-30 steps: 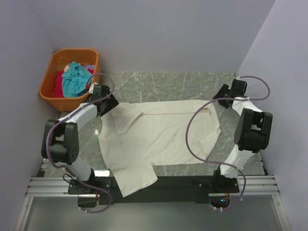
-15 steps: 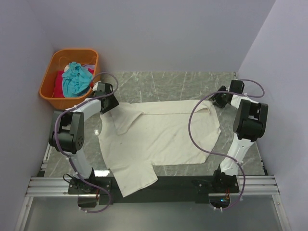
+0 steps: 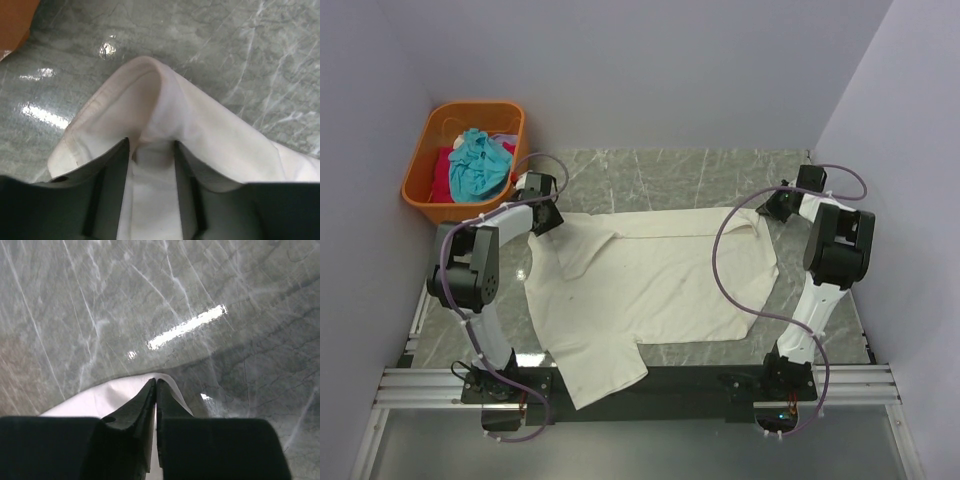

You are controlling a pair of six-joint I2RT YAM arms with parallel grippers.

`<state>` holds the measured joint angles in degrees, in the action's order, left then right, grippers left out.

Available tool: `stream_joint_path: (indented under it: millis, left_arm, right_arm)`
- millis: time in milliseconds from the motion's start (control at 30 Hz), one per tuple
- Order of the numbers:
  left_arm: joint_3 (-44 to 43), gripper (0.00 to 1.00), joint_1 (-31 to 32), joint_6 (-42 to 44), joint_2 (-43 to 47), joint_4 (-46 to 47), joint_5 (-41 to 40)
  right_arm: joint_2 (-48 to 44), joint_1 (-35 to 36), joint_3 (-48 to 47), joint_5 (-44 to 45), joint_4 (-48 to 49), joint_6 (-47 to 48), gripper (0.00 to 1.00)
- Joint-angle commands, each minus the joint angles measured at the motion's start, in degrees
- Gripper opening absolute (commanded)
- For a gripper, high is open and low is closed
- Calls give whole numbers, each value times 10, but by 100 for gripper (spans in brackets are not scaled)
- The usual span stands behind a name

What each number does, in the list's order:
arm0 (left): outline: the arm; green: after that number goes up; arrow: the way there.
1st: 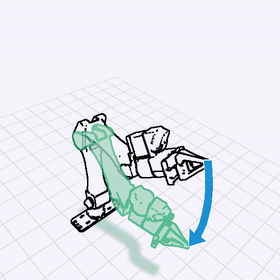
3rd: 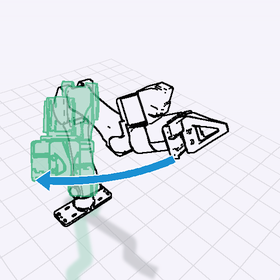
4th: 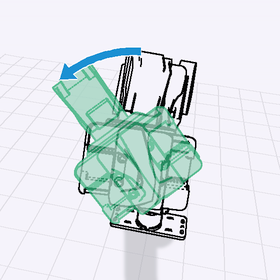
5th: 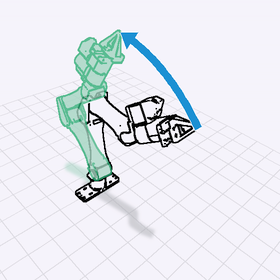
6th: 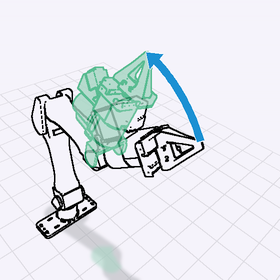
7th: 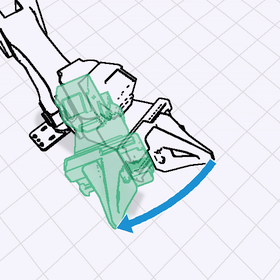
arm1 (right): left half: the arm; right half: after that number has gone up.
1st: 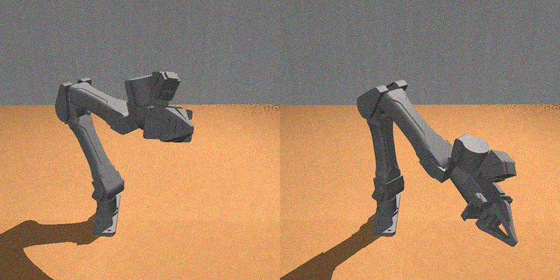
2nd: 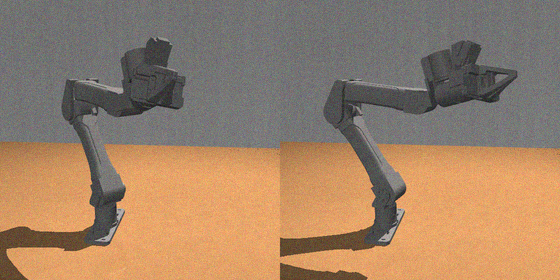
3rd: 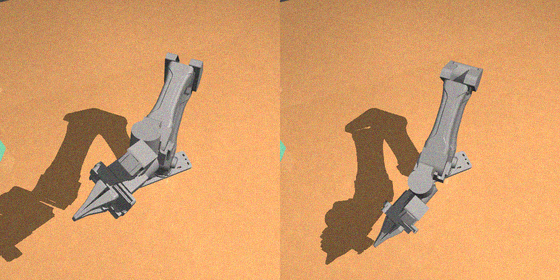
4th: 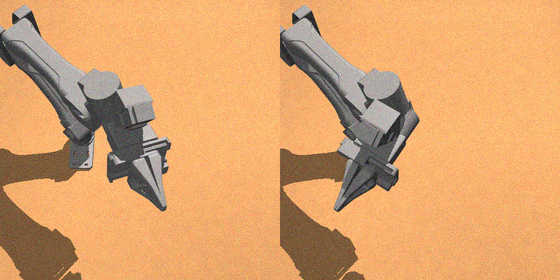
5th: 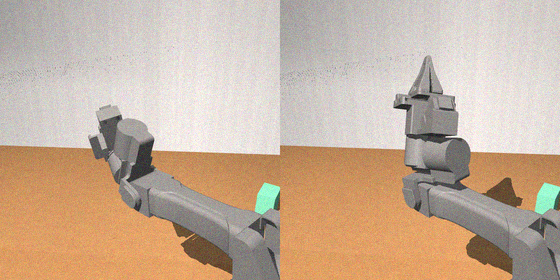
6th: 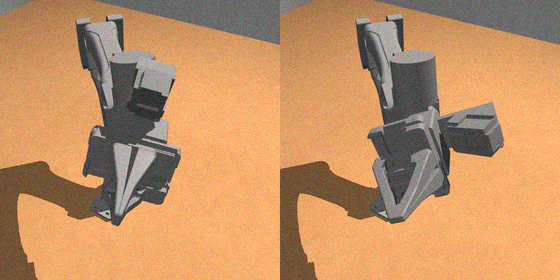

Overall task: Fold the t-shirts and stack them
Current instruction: Fold the tshirt

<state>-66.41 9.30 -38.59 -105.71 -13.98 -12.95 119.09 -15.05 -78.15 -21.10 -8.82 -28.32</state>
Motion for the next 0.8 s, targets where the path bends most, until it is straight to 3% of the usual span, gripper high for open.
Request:
stream_joint_path:
  millis: [0, 100, 233, 467, 567, 600, 700, 767]
  left_arm:
    - [-27, 40, -3, 12, -6, 18, -16]
    - [-32, 29, -6, 17, -9, 22, -18]
    - [-47, 2, -11, 25, -20, 22, -26]
    - [-111, 1, -16, 36, -63, 11, -17]
    - [-114, 10, -15, 34, -64, 9, 5]
    - [-109, 18, -15, 33, -54, 11, 11]
    - [-83, 36, -14, 22, -17, 14, 34]
    - [-63, 48, -12, 16, 8, 6, 47]
  right_arm:
    - [7, -11, -33, 3, -8, 5, 6]
    - [4, -24, -47, 17, -11, 11, 2]
    - [15, -38, -90, 34, -48, 35, 0]
    - [40, -43, -150, 43, -69, 69, 3]
    - [23, -39, -148, 49, -76, 74, 23]
    - [13, -39, -141, 51, -74, 74, 34]
    - [-33, -32, -108, 68, -69, 66, 47]
    - [-80, -28, -68, 77, -66, 58, 51]
